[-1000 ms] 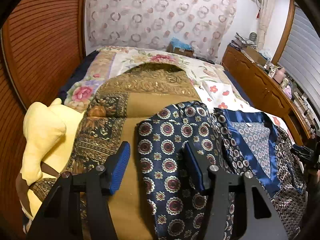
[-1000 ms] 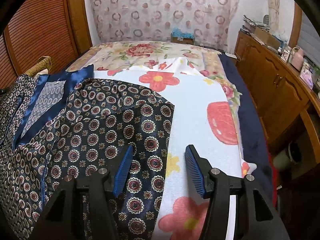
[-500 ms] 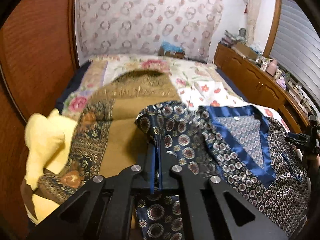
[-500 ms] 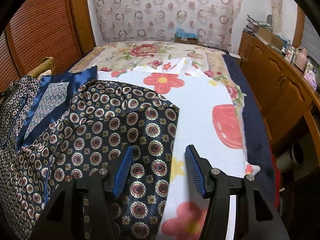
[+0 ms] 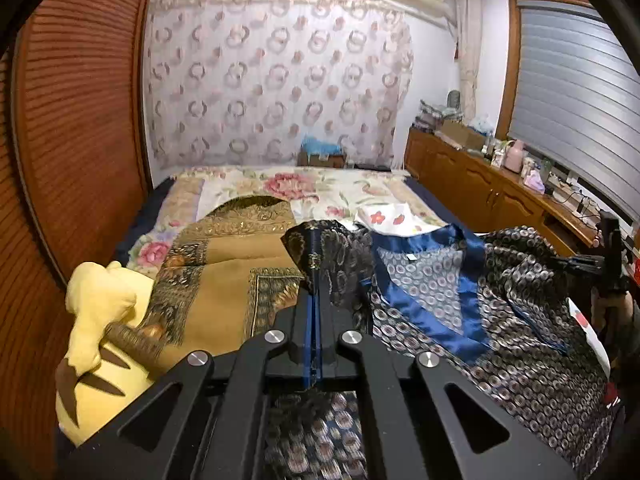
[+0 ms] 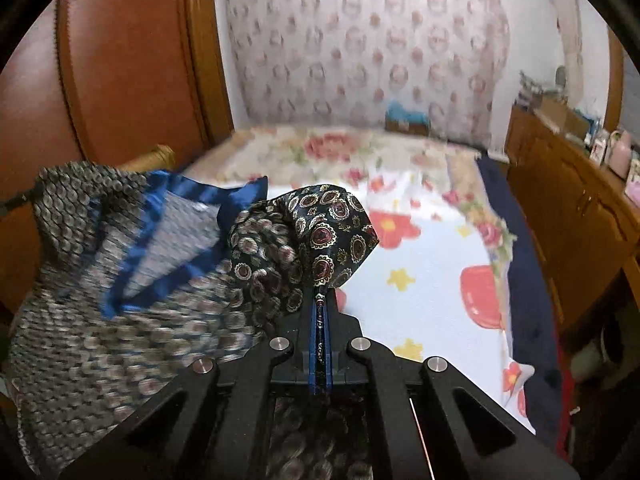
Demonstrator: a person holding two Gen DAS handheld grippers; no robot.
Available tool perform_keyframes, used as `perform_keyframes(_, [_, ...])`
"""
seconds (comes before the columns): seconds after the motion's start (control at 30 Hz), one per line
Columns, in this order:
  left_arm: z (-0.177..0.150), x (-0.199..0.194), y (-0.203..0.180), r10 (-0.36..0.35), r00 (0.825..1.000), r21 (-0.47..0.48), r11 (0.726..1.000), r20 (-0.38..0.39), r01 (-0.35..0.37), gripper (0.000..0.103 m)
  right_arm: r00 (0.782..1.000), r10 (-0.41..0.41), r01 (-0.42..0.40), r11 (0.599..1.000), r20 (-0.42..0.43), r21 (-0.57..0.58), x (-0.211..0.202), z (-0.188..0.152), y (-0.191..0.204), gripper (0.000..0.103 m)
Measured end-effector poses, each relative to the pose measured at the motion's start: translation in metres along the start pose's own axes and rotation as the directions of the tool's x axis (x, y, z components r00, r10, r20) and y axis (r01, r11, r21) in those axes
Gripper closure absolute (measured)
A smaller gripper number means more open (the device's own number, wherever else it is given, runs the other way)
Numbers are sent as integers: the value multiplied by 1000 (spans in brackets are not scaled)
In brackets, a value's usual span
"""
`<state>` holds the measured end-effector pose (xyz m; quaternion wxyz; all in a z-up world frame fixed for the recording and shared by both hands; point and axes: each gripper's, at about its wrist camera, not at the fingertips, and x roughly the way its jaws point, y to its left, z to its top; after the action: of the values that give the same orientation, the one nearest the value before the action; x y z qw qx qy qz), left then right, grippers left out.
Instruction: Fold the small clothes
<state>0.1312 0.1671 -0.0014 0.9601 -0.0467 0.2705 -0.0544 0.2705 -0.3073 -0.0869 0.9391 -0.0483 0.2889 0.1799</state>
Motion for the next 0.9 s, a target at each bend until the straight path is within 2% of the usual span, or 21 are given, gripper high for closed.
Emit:
perform_keyframes(0.13, [-30,-42,-7,-6,999,-5,1000,37,6,102,997,33,-33,999,73,6,-56,-22,5,101])
perform_keyframes(0.23, [-54,-61,-11,-19,999,-10,1000,33,19,102,992,67,-71,997,108,40,-96,-51,3,101])
perform_keyframes(0.37, [-72,-77,-12,-34,999,-17,999,41,35,102,993,65,-70,996,102,48,-130,-88,-1,101])
perform_keyframes(0.53, [-84,-96,-7,-17,999,-32,999,42,18,102,994,65,-69,996,85,49,-165,-114,-7,101])
perform_keyframes(0.67, [-98,-110,0,19,999,-21,1000,29,-19,102,997,67,-68,997,40,40,-184,-128,2,101])
perform_keyframes(0.8, [-106,-112,10,36,999,-11,999,-36,-37,102,995,85,-83,996,-55,37,-191,-141,8,101])
perform_keyframes(0.9, [-110,-114,14,45,998,-30,998,-44,-47,101,986,97,-99,995,-136,-6,-182,-149,17,101])
